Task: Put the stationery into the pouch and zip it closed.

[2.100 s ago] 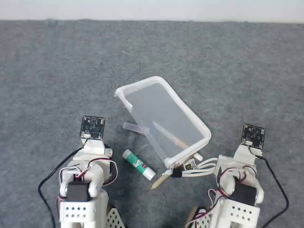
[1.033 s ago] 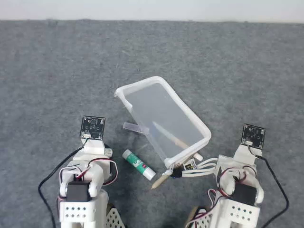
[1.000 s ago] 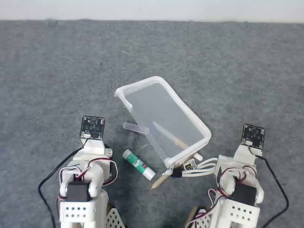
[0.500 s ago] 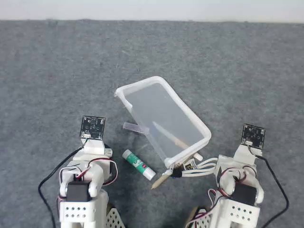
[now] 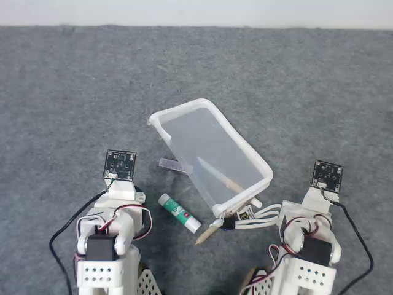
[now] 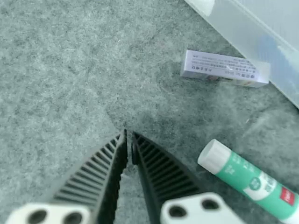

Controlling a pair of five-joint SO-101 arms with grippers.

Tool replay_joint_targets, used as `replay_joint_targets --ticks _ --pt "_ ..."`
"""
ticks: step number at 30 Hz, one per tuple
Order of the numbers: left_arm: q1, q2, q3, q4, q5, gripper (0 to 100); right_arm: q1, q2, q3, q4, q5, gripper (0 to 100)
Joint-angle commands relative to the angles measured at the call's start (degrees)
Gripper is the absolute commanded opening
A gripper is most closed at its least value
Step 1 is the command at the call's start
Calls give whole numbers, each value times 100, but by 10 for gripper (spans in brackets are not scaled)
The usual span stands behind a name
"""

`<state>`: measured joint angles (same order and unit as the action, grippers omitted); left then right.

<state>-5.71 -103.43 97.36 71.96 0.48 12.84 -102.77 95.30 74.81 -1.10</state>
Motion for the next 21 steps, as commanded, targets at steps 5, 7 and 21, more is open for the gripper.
replay_joint_targets --ticks 5,7,21 --pt "18 -53 -75 18 70 12 22 -119 114 22 -62 17" --pt "18 -53 -75 18 79 12 22 -119 114 22 -62 17" --pt "-35 -53 -312 -229 62 12 13 -119 114 22 -70 19"
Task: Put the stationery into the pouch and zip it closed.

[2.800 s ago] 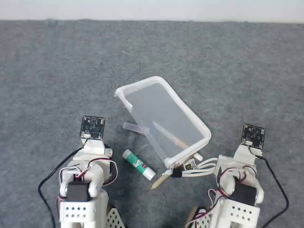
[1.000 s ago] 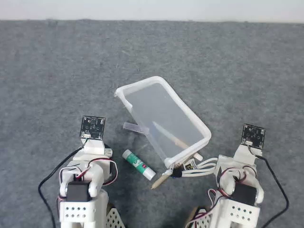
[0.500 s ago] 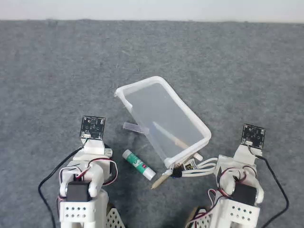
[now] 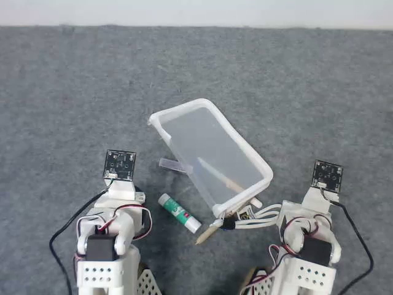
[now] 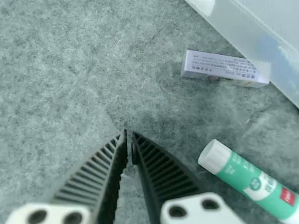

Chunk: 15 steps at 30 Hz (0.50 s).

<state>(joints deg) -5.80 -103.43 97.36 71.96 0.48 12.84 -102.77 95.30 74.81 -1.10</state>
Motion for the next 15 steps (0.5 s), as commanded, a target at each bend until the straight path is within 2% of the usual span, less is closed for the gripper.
replay_joint_targets --ticks 1,7,11,15 --pt "-18 -53 -321 -334 62 12 13 -119 114 -4 -62 20" --pt "-26 -53 -338 -1275 53 12 92 -127 -229 -31 -53 19" --pt "-202 -53 -673 -1073 79 11 154 -127 -712 -31 -53 20" --pt "-527 -53 -875 -853 79 11 -110 -127 -1187 -31 -53 17"
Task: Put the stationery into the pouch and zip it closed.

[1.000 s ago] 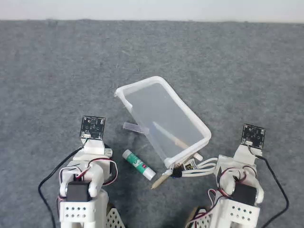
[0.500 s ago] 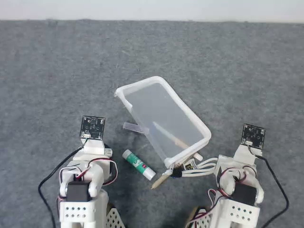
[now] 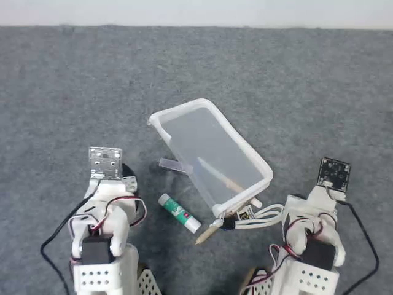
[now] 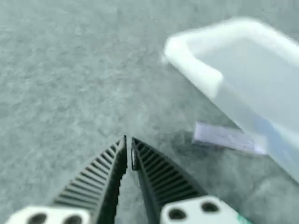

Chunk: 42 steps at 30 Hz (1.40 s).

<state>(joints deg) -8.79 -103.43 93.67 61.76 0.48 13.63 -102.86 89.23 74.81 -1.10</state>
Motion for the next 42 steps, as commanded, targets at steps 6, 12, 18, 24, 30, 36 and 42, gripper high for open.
replay_joint_targets --ticks 6,12,18,24,30,36,42 --pt "-369 -53 -505 123 88 11 -831 -66 -1451 31 -79 16" --pt "-369 -53 -505 123 88 11 -1842 -57 -2268 479 -53 17" --pt "-369 -53 -514 123 97 11 -2879 -57 -2277 251 536 19" --pt "-387 -53 -514 123 97 11 -3978 57 -1767 101 1266 20" --pt "-404 -53 -488 -18 97 11 -4400 1147 -2057 198 1837 17" --pt "-404 -53 -488 -18 97 11 -4462 2905 -2391 40 1855 17" --pt "-404 -53 -488 -18 97 11 -4470 4382 -2673 -470 1837 17"
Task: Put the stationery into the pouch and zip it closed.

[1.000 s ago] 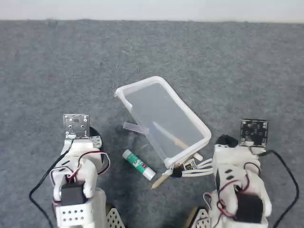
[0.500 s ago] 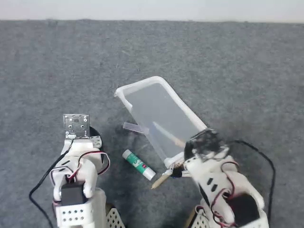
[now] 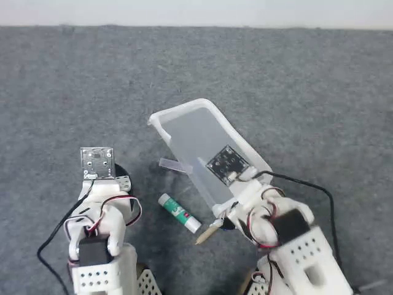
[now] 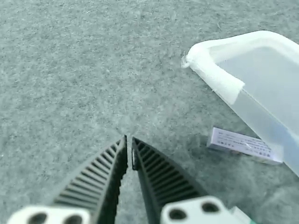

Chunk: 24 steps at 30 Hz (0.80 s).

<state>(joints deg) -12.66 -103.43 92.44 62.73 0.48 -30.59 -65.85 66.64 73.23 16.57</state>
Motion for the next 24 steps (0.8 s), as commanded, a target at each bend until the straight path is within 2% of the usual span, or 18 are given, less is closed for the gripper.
replay_joint_targets --ticks 1,8,14,20,24 --pt "-18 -53 -365 -114 97 11 -57 910 -440 -453 62 17" --pt "-18 -53 -365 -123 88 11 -295 2457 -862 -1305 35 17" --pt "-18 -53 -365 -123 79 12 -259 3284 -1433 -1833 -378 17" --pt "-26 -53 -365 -123 70 12 -259 3600 -1714 -2325 -360 17" --pt "-26 -53 -374 -132 62 13 -259 3257 -1714 -2202 -352 21"
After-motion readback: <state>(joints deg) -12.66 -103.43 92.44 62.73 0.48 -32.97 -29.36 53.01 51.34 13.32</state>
